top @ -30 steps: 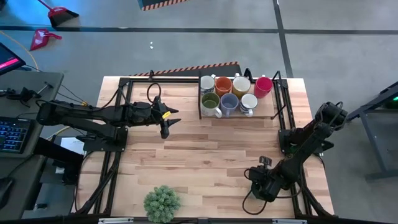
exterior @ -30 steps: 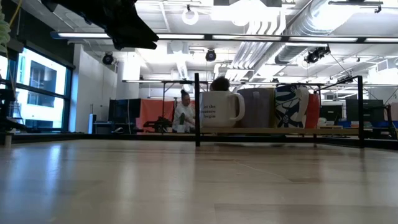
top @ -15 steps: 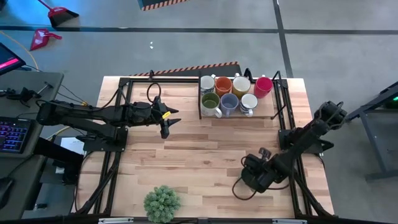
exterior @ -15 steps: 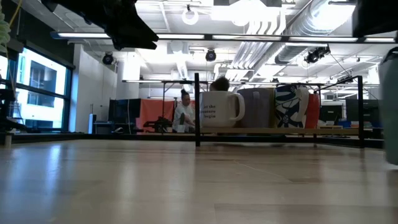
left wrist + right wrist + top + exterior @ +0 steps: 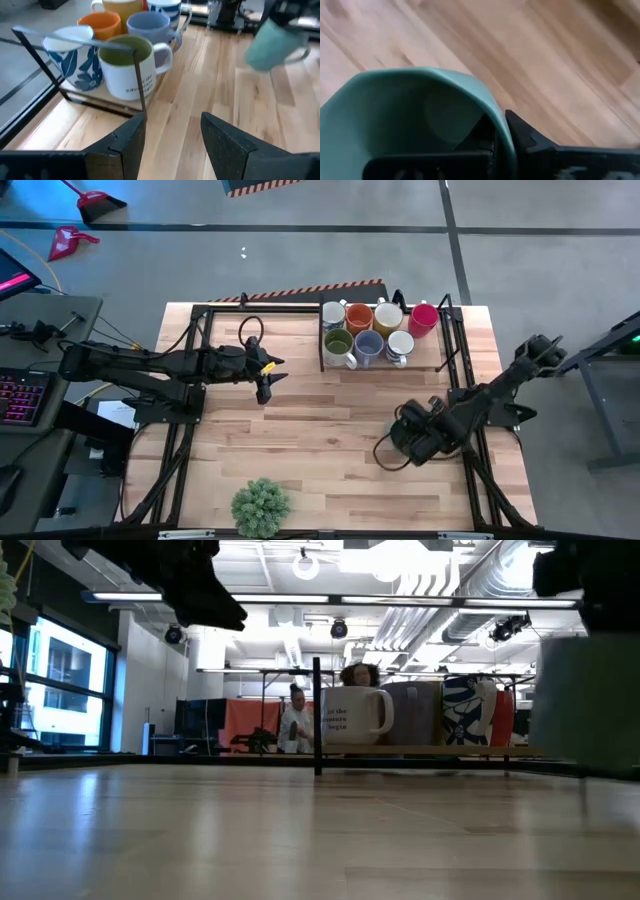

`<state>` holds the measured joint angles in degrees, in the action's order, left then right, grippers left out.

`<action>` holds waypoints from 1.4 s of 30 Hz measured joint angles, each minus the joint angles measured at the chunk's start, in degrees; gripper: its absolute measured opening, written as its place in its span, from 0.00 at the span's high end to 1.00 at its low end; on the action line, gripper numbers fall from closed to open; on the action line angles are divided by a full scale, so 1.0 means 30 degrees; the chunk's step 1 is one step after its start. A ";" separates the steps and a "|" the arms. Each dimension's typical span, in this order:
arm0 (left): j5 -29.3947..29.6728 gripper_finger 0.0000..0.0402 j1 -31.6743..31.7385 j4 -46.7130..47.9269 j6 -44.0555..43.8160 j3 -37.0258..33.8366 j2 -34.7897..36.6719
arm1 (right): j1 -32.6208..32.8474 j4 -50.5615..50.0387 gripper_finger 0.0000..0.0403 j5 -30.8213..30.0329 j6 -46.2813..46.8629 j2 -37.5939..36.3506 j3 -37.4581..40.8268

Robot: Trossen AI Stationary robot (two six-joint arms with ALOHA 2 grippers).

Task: Place coffee mugs
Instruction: Put the green mug on the shelf

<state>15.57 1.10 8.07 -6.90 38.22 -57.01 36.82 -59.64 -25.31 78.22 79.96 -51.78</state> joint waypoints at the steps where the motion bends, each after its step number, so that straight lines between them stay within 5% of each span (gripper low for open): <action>1: 0.0000 0.55 0.0000 0.0258 -0.0007 0.0000 0.0000 | -0.0158 -0.0647 1.00 -0.0023 0.0208 -0.0452 -0.0226; 8: 0.0000 0.55 0.0000 0.0717 0.0000 0.0000 0.0000 | -0.1680 -0.6471 1.00 0.0970 0.0473 -0.2373 -0.2176; 17: 0.0000 0.55 0.0000 0.0674 0.0503 0.0000 0.0000 | -0.4269 -1.0033 1.00 0.0776 -0.0145 -0.2664 -0.3050; 30: 0.0007 0.55 0.0000 0.0674 0.0510 0.0000 0.0000 | -0.8183 -1.0105 1.00 -0.2040 -0.2446 -0.2571 -0.3050; 42: 0.0000 0.55 0.0000 0.0696 0.0510 0.0000 0.0000 | -1.1644 -1.0112 1.00 -0.1030 -0.4219 -0.3712 -0.3050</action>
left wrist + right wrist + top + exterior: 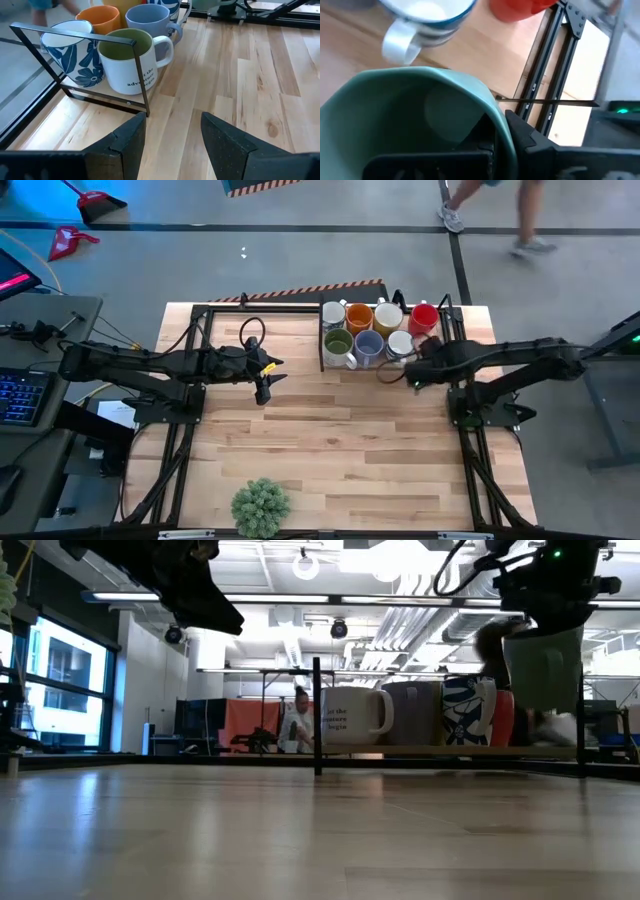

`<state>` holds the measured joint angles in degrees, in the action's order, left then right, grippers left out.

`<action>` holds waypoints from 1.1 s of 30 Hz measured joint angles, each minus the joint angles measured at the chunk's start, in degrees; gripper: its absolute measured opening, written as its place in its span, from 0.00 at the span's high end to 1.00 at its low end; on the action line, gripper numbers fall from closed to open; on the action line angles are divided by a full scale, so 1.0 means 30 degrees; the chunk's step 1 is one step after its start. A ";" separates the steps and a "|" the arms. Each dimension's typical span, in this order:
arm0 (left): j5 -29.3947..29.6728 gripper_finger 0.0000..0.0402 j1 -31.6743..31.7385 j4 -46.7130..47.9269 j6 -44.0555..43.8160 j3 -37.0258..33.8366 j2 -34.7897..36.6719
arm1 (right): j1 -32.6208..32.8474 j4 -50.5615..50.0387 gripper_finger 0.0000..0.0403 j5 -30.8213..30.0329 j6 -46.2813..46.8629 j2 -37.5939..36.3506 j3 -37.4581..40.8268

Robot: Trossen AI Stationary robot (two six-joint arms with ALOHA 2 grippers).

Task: Place coffee mugs
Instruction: Put the green mug on the shelf

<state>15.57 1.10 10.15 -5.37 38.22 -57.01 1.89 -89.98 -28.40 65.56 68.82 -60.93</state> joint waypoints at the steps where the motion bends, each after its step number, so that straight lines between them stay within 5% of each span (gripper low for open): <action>1: 0.0000 0.55 0.0000 0.0000 0.0000 0.0000 0.0000 | -0.0299 -0.0004 1.00 0.0010 -0.0012 -0.0438 0.0000; 12: 0.0000 0.55 0.0000 0.0036 0.0333 0.0000 0.0000 | -0.3945 0.0057 1.00 0.0495 -0.0692 -0.3259 0.0000; 22: 0.0000 0.55 0.0000 0.0030 0.0320 0.0000 0.0000 | -0.8079 0.1884 1.00 0.1152 -0.3541 -0.2550 0.0007; 33: 0.0000 0.55 0.0000 0.0044 0.0321 0.0000 0.0000 | -0.9156 0.1885 1.00 0.0816 -0.4312 -0.0693 0.0020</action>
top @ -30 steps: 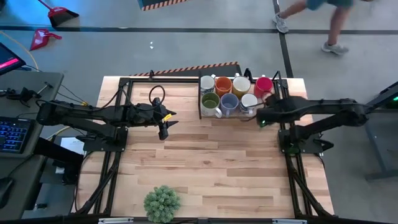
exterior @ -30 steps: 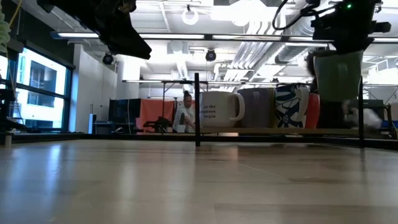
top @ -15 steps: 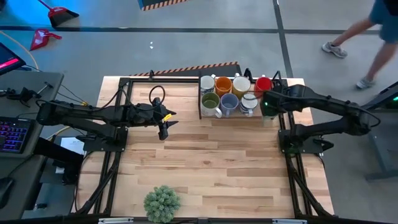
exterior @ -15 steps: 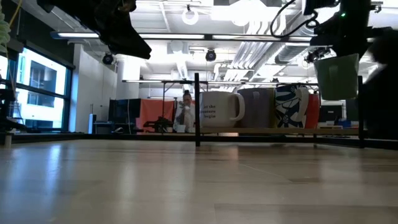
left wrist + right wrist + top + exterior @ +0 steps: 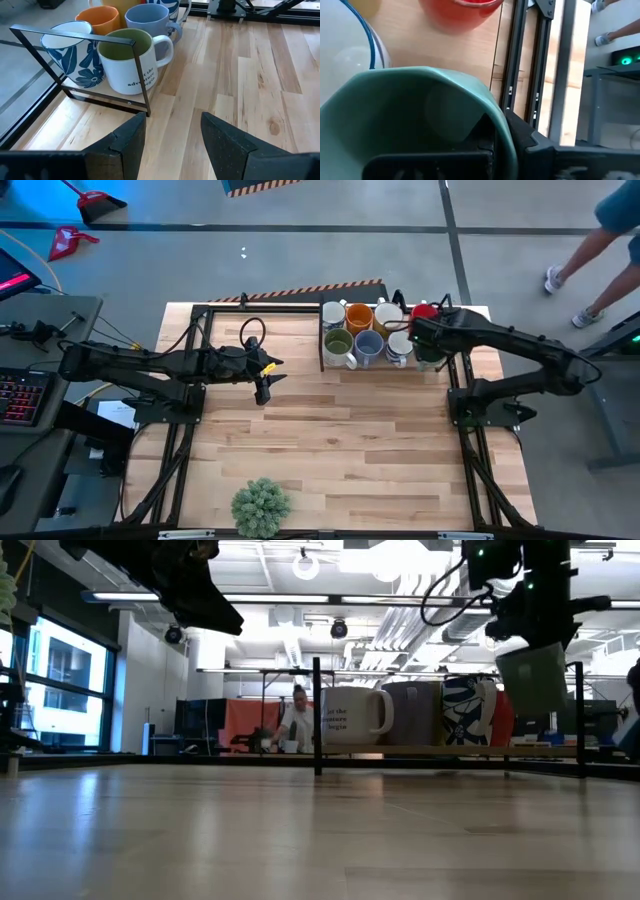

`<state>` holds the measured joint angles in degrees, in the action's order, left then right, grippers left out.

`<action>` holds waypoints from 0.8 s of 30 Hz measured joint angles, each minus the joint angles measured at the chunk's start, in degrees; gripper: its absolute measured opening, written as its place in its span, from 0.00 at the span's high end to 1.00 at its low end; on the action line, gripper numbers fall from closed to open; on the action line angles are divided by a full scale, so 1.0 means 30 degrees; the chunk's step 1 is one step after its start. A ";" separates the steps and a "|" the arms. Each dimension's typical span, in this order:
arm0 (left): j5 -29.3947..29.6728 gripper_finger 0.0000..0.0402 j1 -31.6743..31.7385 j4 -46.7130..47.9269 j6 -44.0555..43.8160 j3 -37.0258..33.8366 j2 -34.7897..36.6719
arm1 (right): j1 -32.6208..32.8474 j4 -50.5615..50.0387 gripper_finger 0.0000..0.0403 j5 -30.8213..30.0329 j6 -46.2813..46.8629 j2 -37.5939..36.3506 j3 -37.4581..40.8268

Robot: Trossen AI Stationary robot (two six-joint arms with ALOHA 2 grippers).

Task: Place coffee mugs
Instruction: Put the green mug on the shelf

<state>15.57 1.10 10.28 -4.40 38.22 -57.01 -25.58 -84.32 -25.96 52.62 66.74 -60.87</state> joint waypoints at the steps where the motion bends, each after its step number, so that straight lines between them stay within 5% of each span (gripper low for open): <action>1: 0.0000 0.55 -0.0007 0.0000 0.0000 0.0000 0.0000 | 0.0000 0.0124 1.00 0.0000 -0.0043 0.0172 0.0130; 13: 0.0000 0.55 -0.0007 0.0036 0.0007 0.0000 0.0000 | -0.0015 0.2237 1.00 0.0209 -0.0093 0.0463 0.3314; 24: 0.0000 0.55 -0.0007 0.0056 0.0015 -0.0002 0.0002 | -0.1145 0.3425 1.00 -0.0230 -0.1177 0.0149 0.3200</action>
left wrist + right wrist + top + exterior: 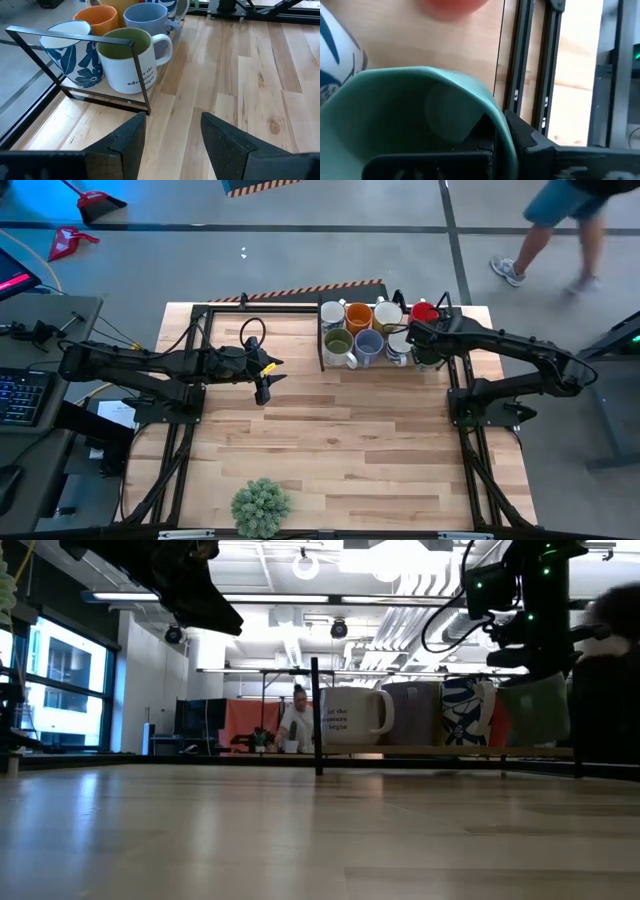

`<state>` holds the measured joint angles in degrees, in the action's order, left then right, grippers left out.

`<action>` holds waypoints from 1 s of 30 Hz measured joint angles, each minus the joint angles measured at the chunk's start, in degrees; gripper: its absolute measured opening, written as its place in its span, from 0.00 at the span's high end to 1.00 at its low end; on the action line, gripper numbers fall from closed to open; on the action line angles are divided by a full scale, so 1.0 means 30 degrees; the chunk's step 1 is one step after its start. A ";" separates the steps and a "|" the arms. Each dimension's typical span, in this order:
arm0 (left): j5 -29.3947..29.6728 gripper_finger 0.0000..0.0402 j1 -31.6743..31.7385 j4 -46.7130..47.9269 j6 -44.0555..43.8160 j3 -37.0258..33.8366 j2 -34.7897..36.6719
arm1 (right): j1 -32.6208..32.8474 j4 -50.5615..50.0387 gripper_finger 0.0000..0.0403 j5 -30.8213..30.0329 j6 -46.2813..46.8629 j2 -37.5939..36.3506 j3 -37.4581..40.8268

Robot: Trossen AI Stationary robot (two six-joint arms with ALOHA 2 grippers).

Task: Place coffee mugs
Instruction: Put the green mug on the shelf

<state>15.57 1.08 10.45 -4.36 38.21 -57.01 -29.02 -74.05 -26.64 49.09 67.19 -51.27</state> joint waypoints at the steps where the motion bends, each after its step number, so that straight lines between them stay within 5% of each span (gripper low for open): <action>1: 0.0000 0.55 0.0000 0.0006 0.0000 0.0002 -0.0002 | -0.0094 -0.0015 1.00 0.0112 -0.0033 -0.0028 0.0000; 30: -0.0007 0.55 0.0000 0.0009 -0.0015 -0.0001 -0.0002 | -0.0239 0.0920 1.00 -0.0768 0.0623 -0.0063 0.0000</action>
<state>15.55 1.08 10.48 -4.40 38.21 -57.01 -29.74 -71.29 -28.95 50.96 67.00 -51.27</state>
